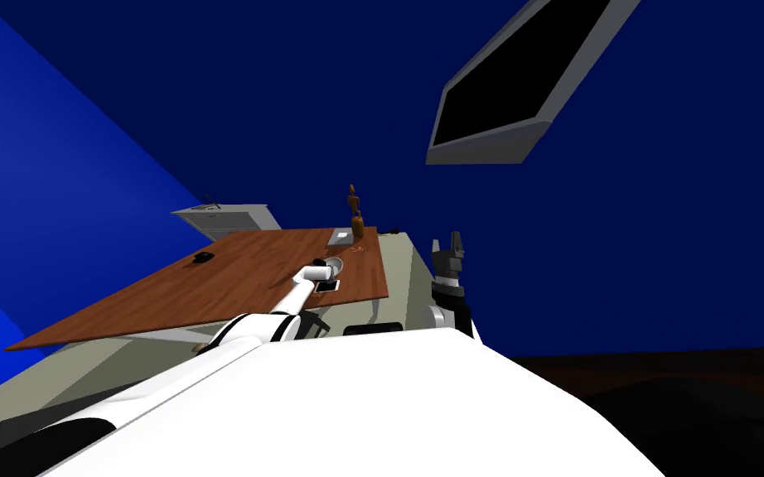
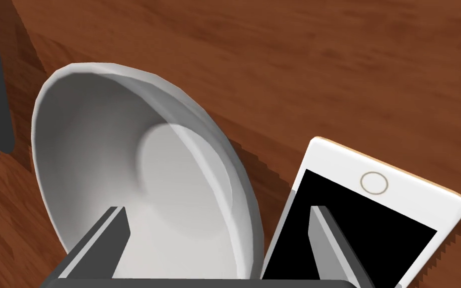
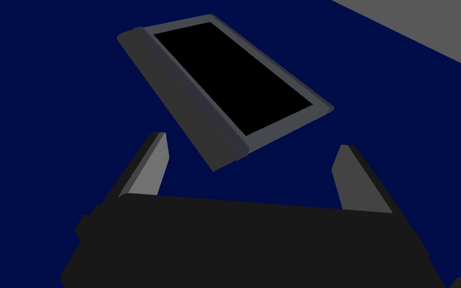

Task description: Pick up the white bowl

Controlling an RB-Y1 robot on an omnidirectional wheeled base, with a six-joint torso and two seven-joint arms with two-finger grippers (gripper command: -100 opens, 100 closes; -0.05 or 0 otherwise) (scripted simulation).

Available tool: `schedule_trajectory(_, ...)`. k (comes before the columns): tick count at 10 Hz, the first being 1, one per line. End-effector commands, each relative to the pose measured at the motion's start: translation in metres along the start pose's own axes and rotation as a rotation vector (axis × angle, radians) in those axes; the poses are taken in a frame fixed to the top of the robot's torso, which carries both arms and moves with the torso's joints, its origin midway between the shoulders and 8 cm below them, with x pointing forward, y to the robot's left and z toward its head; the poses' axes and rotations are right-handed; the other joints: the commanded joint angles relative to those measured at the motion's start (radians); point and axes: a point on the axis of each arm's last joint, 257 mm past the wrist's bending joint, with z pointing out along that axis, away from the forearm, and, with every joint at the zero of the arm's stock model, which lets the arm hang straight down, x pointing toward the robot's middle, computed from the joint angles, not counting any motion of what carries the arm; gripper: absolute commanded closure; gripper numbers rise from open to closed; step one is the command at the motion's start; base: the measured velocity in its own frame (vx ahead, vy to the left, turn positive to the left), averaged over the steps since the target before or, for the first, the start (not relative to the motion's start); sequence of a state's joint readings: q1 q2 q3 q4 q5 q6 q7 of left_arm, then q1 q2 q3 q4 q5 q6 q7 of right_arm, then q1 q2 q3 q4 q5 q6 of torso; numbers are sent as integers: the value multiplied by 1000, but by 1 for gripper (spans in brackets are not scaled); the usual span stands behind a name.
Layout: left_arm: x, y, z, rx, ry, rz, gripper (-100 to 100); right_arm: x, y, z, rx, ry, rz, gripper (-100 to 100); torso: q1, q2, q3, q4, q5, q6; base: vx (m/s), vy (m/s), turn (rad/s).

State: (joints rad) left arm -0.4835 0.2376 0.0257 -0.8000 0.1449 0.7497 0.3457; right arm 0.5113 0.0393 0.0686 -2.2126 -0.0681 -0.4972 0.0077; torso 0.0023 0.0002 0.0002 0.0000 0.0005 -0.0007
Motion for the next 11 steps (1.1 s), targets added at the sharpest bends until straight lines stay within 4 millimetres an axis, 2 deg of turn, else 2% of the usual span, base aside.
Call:
schedule_trajectory(1,-8,-1,-3,8,-11,-13,-100,0,0,0,0,0,0,0,0,0,0,0,0,0,-2,19,-51)
schedule_trajectory(2,-6,0,-2,5,-8,-8,-100,0,0,0,0,0,0,0,0,0,0,0,0,-1,-1,6,8)
schedule_trajectory(3,-7,0,-2,5,-9,-10,100,0,0,0,0,0,0,0,-1,0,0,0,0,0,0,0,0)
schedule_trajectory(7,-7,0,-2,4,-9,-9,100,0,0,0,0,0,0,0,-2,0,0,0,0,0,-1,0,1)
schedule_trajectory(8,-7,0,-2,3,-9,-9,0,0,0,0,0,0,0,0,-2,0,0,1,-1,0,0,0,0)
schedule_trajectory(9,22,-4,-1,-1,27,24,100,0,0,0,0,0,0,0,-2,0,0,1,-1,0,1,-11,400)
schedule_trajectory(10,23,-4,-1,-1,27,28,100,0,0,0,0,0,0,0,-2,1,1,1,-1,-3,4,-30,204)
schedule_trajectory(11,37,-5,-1,-5,43,49,100,0,0,0,0,0,0,0,-4,1,1,1,-1,0,-1,-23,104)
